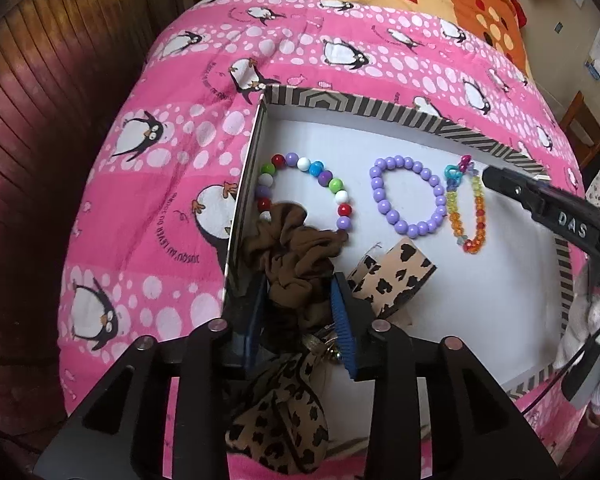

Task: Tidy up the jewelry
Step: 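Lower the scrunchie into the tray corner and open the left tool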

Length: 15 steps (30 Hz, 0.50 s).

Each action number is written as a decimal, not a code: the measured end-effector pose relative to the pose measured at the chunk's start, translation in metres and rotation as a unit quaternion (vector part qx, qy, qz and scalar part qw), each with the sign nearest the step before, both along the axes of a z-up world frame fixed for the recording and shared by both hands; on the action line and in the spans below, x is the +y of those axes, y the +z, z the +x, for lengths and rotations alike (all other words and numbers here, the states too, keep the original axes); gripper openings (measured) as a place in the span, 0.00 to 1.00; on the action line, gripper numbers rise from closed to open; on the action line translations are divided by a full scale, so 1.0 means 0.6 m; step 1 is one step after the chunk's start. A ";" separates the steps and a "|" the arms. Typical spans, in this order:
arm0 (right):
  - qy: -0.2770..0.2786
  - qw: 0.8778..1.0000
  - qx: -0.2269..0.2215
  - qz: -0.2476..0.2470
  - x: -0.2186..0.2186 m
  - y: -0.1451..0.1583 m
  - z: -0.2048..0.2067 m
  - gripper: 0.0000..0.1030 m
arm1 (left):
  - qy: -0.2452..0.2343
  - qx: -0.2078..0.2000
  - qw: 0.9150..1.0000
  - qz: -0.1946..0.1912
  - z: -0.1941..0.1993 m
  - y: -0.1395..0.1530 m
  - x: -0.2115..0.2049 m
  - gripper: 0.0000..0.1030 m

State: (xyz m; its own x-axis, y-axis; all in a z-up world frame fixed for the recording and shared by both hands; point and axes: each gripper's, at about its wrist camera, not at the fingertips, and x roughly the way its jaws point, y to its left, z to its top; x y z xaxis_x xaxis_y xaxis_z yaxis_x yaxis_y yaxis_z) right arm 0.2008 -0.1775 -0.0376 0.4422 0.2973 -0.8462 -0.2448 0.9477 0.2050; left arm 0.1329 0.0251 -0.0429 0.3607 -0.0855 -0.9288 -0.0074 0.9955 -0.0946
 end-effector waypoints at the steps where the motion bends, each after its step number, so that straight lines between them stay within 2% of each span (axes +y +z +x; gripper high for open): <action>1: -0.001 1.000 0.001 0.002 -0.001 0.004 -0.008 0.25 | 0.001 -0.003 1.000 -0.003 -0.004 0.005 0.001 0.37; 7: -0.004 1.000 0.002 0.013 -0.002 0.027 -0.070 0.28 | 0.007 -0.027 1.000 -0.009 -0.035 0.042 0.002 0.48; 11: -0.012 1.000 -0.003 0.025 -0.012 0.047 -0.114 0.32 | 0.010 -0.044 0.999 -0.021 -0.058 0.067 0.001 0.50; 15: -0.016 1.000 -0.010 0.020 -0.022 0.069 -0.159 0.38 | 0.007 -0.058 0.998 -0.013 -0.085 0.089 -0.008 0.51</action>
State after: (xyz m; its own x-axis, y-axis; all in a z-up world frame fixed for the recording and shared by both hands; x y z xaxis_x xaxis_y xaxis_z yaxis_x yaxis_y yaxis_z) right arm 0.1056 -0.1907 0.0039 0.4681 0.3158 -0.8253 -0.2192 0.9463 0.2377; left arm 0.0821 0.0203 0.0107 0.4666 -0.1042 -0.8783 -0.0079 0.9925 -0.1219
